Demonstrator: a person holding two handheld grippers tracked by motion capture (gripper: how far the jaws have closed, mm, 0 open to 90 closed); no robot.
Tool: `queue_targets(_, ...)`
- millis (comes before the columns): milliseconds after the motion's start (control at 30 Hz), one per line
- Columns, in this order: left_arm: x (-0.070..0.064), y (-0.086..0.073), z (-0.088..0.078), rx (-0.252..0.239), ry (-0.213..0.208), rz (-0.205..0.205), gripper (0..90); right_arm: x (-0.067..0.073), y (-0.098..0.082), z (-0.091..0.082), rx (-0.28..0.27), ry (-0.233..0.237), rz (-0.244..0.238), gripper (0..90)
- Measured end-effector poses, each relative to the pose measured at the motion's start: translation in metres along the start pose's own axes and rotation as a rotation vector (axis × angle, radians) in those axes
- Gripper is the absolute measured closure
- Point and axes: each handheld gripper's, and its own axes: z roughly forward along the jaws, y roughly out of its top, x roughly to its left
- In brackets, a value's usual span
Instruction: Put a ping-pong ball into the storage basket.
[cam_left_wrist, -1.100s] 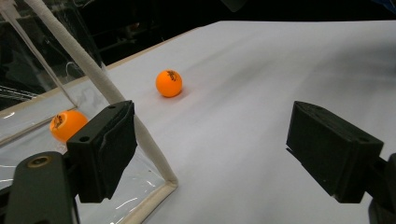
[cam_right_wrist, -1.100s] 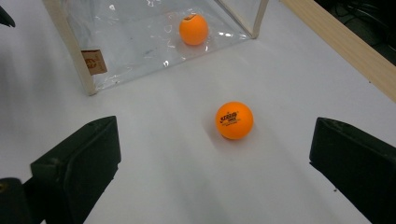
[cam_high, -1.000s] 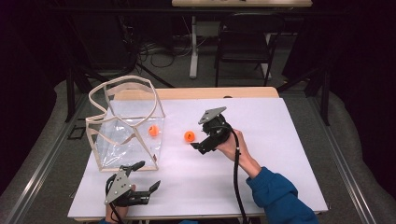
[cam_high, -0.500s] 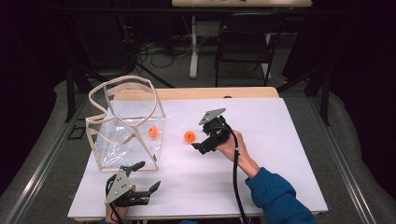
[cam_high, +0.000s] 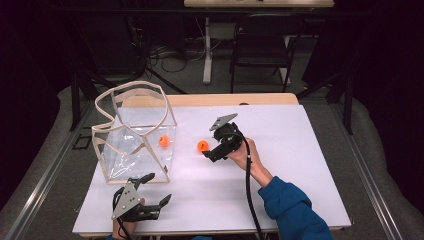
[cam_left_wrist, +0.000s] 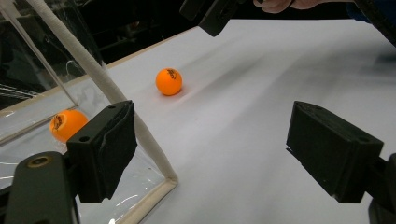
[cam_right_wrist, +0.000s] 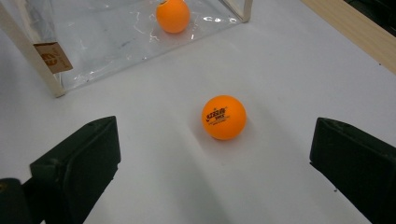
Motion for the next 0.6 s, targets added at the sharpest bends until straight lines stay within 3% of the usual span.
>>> queue_targets(600, 0.0, -0.001, 0.001, 0.003, -0.002, 0.004, 15.7, -0.004, 0.004, 0.02, 0.029, -0.017, -0.003, 1.5)
